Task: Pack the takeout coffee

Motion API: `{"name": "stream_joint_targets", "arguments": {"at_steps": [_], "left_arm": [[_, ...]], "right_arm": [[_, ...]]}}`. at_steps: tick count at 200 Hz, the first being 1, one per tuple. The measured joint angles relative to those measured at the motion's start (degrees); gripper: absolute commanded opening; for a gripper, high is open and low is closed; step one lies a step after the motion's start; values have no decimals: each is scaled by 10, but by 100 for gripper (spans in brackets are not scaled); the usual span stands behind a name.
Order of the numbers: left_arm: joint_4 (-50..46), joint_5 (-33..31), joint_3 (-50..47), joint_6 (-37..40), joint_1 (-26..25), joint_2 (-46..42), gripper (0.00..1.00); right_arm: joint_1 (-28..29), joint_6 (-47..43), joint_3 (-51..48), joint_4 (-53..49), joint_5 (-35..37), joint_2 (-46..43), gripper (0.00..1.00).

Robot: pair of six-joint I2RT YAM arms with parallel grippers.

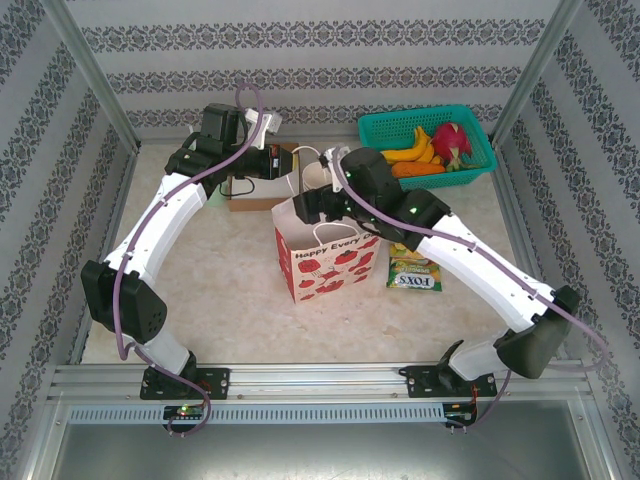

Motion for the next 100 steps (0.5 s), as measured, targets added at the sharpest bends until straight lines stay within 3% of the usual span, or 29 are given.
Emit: {"name": "stream_joint_targets", "arguments": {"at_steps": [47,100], "left_arm": [[0,10,0,1,0,0,0],[-12,20,8,7,0,1,0]], "right_arm": [[-67,-162,1,15,-86,9,93],[-112,-353,48,-52,-222,70,88]]}}
